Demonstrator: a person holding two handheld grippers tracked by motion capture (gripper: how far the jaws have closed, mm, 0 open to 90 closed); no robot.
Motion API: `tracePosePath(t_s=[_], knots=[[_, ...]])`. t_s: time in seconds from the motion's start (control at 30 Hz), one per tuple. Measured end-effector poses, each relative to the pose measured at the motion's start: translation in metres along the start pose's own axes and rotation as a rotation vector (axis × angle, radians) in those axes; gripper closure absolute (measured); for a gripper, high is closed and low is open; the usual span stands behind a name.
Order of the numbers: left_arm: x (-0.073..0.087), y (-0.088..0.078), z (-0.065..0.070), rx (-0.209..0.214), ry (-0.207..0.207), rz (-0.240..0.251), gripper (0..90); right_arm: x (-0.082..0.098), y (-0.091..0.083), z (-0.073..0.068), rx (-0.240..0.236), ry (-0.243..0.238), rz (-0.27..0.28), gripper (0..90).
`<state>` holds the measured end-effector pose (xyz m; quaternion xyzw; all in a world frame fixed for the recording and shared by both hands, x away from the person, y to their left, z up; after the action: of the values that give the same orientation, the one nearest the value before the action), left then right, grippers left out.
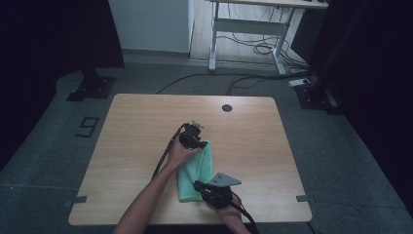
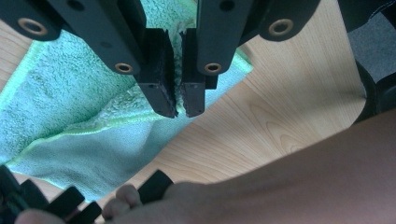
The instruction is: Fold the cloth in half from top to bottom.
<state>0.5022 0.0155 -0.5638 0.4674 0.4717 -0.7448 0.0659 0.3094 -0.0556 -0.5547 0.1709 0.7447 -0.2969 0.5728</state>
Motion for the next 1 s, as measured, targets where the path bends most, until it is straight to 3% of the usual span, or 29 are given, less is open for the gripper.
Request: tracePosePath(t_s=[0.17, 0.3, 0.47, 0.6, 0.7, 1.0], knots=[[0.003, 0.007, 0.000, -0.023, 0.004, -0.005, 54.4, 0.000, -0.001, -0.001, 0.001, -0.004, 0.002, 83.7], [0.006, 0.009, -0.002, -0.031, 0.003, -0.013, 64.5, 0.000, -0.001, 0.000, 0.002, -0.004, 0.001, 83.7], [0.006, 0.006, -0.003, -0.022, 0.010, 0.009, 78.9, 0.000, -0.001, 0.000, 0.007, -0.006, 0.002, 83.7], [0.002, 0.001, -0.002, -0.017, 0.006, 0.036, 84.3, -0.001, -0.001, 0.000, 0.005, -0.008, 0.003, 83.7], [-0.008, -0.007, -0.001, -0.004, 0.003, 0.068, 85.7, -0.003, -0.002, 0.000, 0.007, -0.009, 0.012, 83.7], [-0.023, -0.013, 0.002, -0.005, -0.016, 0.100, 84.2, -0.006, -0.006, 0.004, 0.019, -0.006, 0.027, 83.3]])
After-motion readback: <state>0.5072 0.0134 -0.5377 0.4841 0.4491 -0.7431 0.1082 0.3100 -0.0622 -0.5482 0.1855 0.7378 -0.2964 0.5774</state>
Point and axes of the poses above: each handheld gripper's, and its own axes: y roughly forward along the jaws, x roughly out of its underside, z roughly to its right, the point moved 6 cm from there along y, roughly forward along the jaws, and after that the axes turned 12 degrees about z, right-handed, at the moved point
